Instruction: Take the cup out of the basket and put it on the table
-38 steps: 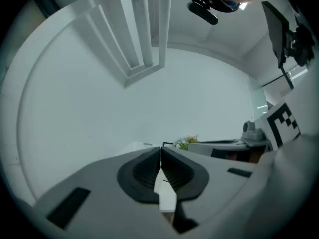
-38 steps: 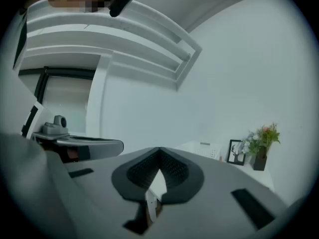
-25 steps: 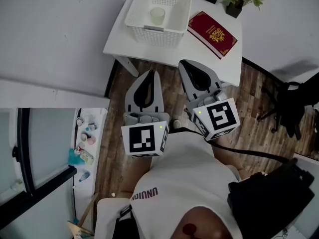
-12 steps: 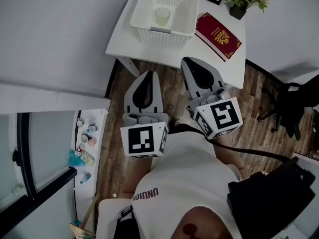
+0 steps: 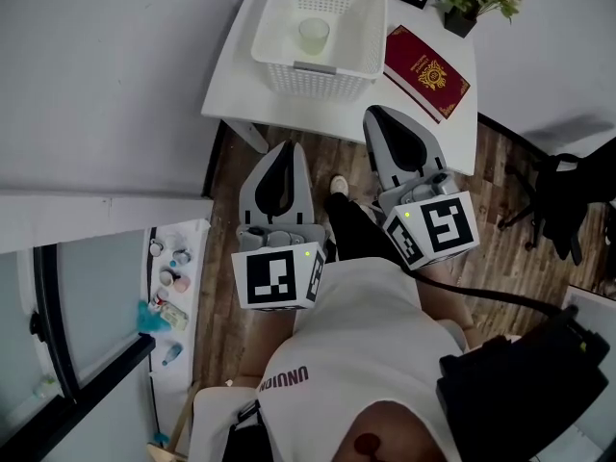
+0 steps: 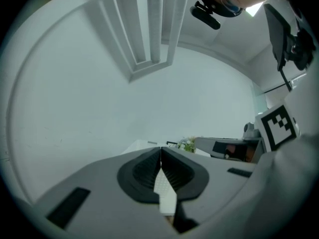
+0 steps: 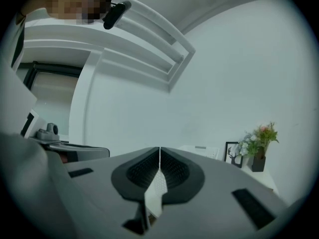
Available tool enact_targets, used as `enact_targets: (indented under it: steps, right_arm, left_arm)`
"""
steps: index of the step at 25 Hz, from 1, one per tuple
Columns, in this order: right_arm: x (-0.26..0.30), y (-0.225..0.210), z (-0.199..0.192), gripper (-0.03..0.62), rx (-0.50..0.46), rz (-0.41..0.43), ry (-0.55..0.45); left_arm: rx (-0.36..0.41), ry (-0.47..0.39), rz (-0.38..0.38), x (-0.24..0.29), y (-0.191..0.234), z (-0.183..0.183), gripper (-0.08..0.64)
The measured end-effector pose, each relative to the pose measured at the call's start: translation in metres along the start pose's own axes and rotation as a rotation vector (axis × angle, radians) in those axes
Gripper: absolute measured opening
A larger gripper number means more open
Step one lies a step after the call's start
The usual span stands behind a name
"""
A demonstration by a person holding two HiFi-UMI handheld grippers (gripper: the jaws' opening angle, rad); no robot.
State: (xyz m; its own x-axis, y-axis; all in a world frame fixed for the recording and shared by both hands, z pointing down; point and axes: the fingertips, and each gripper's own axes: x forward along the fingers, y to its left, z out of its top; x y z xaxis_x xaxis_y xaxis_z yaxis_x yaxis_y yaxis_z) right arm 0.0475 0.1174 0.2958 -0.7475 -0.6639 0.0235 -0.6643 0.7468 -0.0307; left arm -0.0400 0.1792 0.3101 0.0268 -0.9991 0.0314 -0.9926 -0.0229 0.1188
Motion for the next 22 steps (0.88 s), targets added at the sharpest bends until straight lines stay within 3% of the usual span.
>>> enact_targets:
  steps: [11, 19, 22]
  right_arm:
    - [0.083, -0.070, 0.018, 0.021, -0.015, 0.031, -0.010]
    - [0.146, -0.111, 0.029, 0.024, -0.025, 0.130, 0.017]
    - [0.164, -0.117, 0.030, 0.077, -0.020, 0.191, 0.022]
  left_arm:
    - [0.032, -0.008, 0.060, 0.091, 0.024, 0.019, 0.015]
    - [0.050, -0.011, 0.127, 0.157, 0.031, 0.035, 0.015]
    - [0.054, -0.011, 0.159, 0.171, 0.033, 0.037, 0.015]
